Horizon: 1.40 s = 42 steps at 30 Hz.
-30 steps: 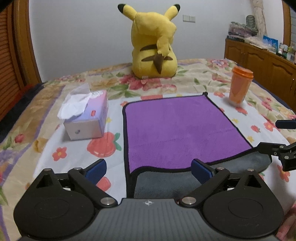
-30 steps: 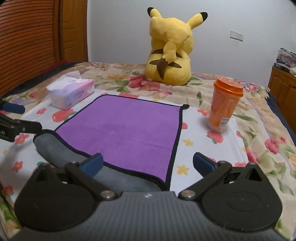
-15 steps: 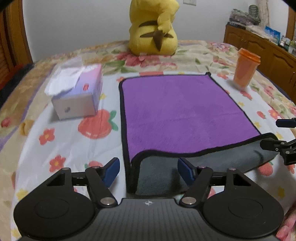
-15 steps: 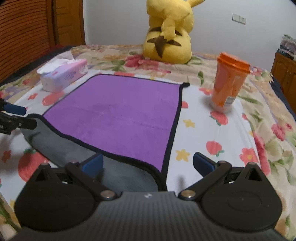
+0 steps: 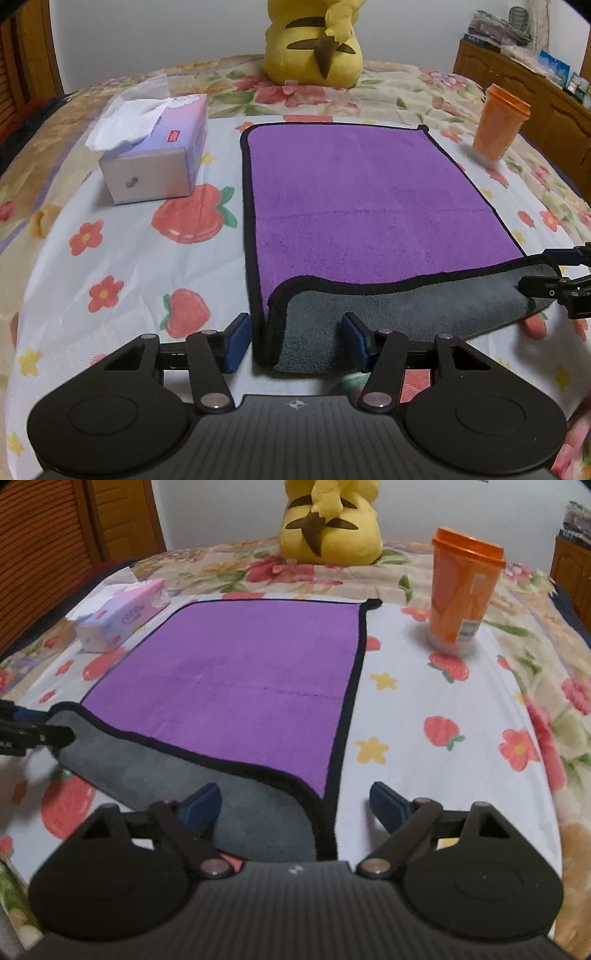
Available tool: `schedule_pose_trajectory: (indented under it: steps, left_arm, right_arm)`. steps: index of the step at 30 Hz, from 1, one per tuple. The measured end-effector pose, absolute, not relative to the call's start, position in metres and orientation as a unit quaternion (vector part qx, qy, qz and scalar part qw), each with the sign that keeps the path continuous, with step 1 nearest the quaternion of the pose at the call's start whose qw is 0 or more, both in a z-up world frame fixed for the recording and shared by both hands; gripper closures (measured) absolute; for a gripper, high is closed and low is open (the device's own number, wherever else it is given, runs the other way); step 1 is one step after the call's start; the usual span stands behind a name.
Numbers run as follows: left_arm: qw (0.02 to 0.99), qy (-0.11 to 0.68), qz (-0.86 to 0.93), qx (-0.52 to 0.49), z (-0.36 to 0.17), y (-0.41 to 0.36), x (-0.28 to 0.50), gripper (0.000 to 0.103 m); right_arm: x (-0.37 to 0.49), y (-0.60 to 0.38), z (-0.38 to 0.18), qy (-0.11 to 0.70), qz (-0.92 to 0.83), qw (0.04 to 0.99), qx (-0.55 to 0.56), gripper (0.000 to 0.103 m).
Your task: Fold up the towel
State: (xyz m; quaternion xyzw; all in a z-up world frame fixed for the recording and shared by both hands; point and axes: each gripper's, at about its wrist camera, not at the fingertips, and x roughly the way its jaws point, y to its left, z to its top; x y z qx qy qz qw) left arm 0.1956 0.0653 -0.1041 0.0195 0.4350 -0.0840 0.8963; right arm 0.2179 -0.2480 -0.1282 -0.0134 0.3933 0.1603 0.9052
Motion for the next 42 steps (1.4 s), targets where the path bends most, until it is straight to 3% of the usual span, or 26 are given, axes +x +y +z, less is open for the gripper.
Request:
schedule_pose_trajectory:
  steps: [3, 9, 15, 17, 20, 22, 24, 42]
  left_arm:
    - [0.896, 0.435, -0.088, 0.017, -0.104, 0.065, 0.195, 0.051]
    - [0.897, 0.432, -0.095, 0.025, -0.101, 0.062, 0.194, 0.069]
    - [0.897, 0.430, -0.097, 0.019, -0.101, 0.063, 0.194, 0.081]
    - [0.896, 0.433, -0.097, 0.018, -0.102, 0.063, 0.195, 0.081]
    - [0.896, 0.433, -0.097, 0.016, -0.102, 0.065, 0.195, 0.083]
    - [0.896, 0.432, -0.101, 0.015, -0.101, 0.064, 0.194, 0.091]
    - [0.897, 0.428, -0.110, 0.016, -0.099, 0.063, 0.192, 0.093]
    - [0.925, 0.361, -0.118, 0.007, -0.067, 0.060, 0.183, 0.095]
  right_arm:
    - [0.218, -0.248, -0.128, 0.400, 0.166, 0.901, -0.009, 0.018]
    - [0.217, -0.249, -0.122, 0.417, 0.178, 0.891, -0.004, 0.035]
    - [0.219, -0.255, -0.119, 0.428, 0.182, 0.885, 0.000, 0.060]
    - [0.220, -0.256, -0.122, 0.436, 0.181, 0.882, -0.003, 0.078]
    - [0.221, -0.256, -0.123, 0.435, 0.181, 0.882, -0.003, 0.082]
    - [0.220, -0.256, -0.123, 0.433, 0.186, 0.882, -0.004, 0.084]
    - [0.220, -0.256, -0.124, 0.431, 0.191, 0.882, -0.007, 0.093]
    - [0.221, -0.264, -0.103, 0.362, 0.196, 0.912, 0.004, 0.097]
